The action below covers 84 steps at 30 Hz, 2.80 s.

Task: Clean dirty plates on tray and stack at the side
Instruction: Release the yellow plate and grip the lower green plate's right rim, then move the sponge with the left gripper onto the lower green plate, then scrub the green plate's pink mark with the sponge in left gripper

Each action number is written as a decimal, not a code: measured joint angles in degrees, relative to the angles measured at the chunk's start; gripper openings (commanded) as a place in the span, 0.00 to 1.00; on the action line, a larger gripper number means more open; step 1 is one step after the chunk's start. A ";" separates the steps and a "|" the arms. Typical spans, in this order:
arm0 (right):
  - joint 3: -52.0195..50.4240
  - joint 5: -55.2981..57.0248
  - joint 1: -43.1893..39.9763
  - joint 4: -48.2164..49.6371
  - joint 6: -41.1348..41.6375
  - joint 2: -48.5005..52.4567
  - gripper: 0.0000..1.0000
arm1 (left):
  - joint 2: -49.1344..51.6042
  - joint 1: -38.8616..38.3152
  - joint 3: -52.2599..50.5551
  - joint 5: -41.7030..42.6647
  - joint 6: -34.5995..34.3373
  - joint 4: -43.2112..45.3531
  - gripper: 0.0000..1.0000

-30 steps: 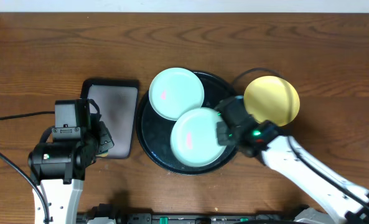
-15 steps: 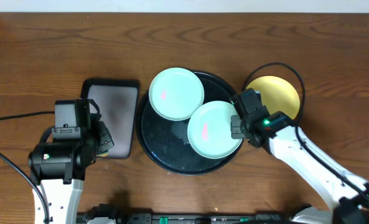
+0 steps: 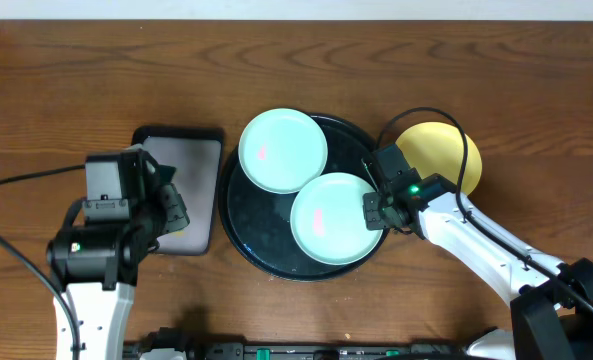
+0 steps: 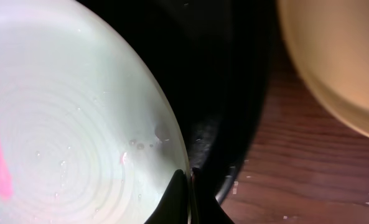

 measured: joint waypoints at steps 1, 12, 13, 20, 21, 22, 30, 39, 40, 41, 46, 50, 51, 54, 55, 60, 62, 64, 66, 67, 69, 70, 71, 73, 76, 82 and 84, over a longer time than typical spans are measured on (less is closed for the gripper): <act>0.00 -0.72 0.00 0.00 -0.46 0.00 0.01 | 0.57 0.00 0.00 0.61 0.44 0.17 0.07; 0.00 -2.82 0.00 -0.02 -1.68 0.07 0.01 | 7.34 -0.11 0.00 3.89 2.67 3.74 0.07; 0.02 -2.89 0.00 0.00 -1.70 0.13 0.01 | 7.50 -0.35 0.00 4.15 2.78 3.87 0.08; 0.00 -2.93 0.00 1.07 -1.68 1.42 0.01 | 7.58 -4.13 0.00 5.35 2.80 5.35 0.07; 0.02 -2.93 0.00 1.09 -1.70 1.44 0.01 | 7.61 -4.66 0.00 5.40 2.80 5.68 0.07; 0.02 -2.93 0.00 1.09 -1.68 1.46 0.01 | 7.61 -5.27 0.00 5.51 2.78 6.05 0.08; 0.00 -2.93 0.00 1.29 -1.70 1.46 0.01 | 9.53 -13.68 0.00 5.57 -0.13 7.80 0.07; 0.00 -2.78 0.00 1.44 -1.97 1.46 0.08 | 17.62 -26.88 0.00 5.77 -7.06 11.74 0.07; 0.00 -2.56 0.00 1.42 -2.05 1.46 0.06 | 18.60 -28.04 0.00 5.73 -7.78 12.39 0.08; 0.02 -2.43 0.00 1.46 -2.01 1.46 0.06 | 19.78 -29.20 0.00 5.77 -8.31 13.25 0.08; 0.00 -2.23 0.00 1.51 -2.25 1.46 0.22 | 25.33 -33.53 0.00 5.75 -11.21 14.84 0.07; -0.11 -2.12 0.00 2.27 -2.38 1.46 0.23 | 28.39 -35.34 0.00 5.75 -12.52 16.37 0.08; -0.15 -2.10 0.00 2.56 -2.34 1.46 0.18 | 28.96 -35.71 0.00 5.73 -12.72 16.59 0.08; -0.48 -2.08 0.00 3.21 -2.12 1.46 0.13 | 30.36 -36.74 0.00 5.75 -13.42 17.22 0.07; -0.55 -2.05 0.00 3.21 -2.29 1.46 0.14 | 30.73 -36.98 0.00 5.73 -13.79 17.38 0.07; -0.76 -2.05 0.00 3.21 -2.38 1.46 0.20 | 32.37 -38.36 0.00 4.81 -15.43 17.77 0.07; -0.81 -2.08 0.00 3.23 -2.38 1.46 0.20 | 32.68 -39.08 0.00 4.61 -15.74 18.38 0.07; -0.87 -2.05 0.00 3.21 -2.38 1.46 0.17 | 32.72 -39.95 0.00 4.50 -15.76 18.88 0.07; -0.87 -2.08 0.00 3.06 -2.38 1.46 0.16 | 32.72 -40.72 0.00 4.39 -15.76 19.41 0.08; -0.87 -2.08 0.00 2.75 -2.38 1.46 0.15 | 32.72 -41.18 0.00 4.22 -15.78 19.65 0.08; -0.92 -2.10 0.00 1.88 -2.36 1.46 0.15 | 32.72 -41.72 0.00 3.72 -15.96 19.74 0.07; -1.03 -2.10 0.00 1.49 -2.36 1.46 0.15 | 32.72 -41.94 0.00 3.50 -16.17 19.74 0.07; -1.18 -2.12 0.00 1.40 -2.36 1.46 0.15 | 32.72 -42.03 0.00 3.23 -16.28 19.76 0.07; -1.42 -2.10 0.00 1.31 -2.34 1.46 0.15 | 32.72 -42.03 0.00 2.71 -16.68 19.78 0.07; -1.55 -2.19 0.00 1.27 -2.34 1.46 0.15 | 32.72 -42.03 0.00 1.79 -16.87 19.78 0.08; -1.66 -2.34 0.00 1.36 -2.32 1.46 0.13 | 32.72 -42.05 0.00 0.76 -17.03 20.52 0.07; -1.84 -2.34 0.00 1.53 -2.12 1.46 0.15 | 32.74 -42.05 0.00 0.31 -17.03 20.87 0.08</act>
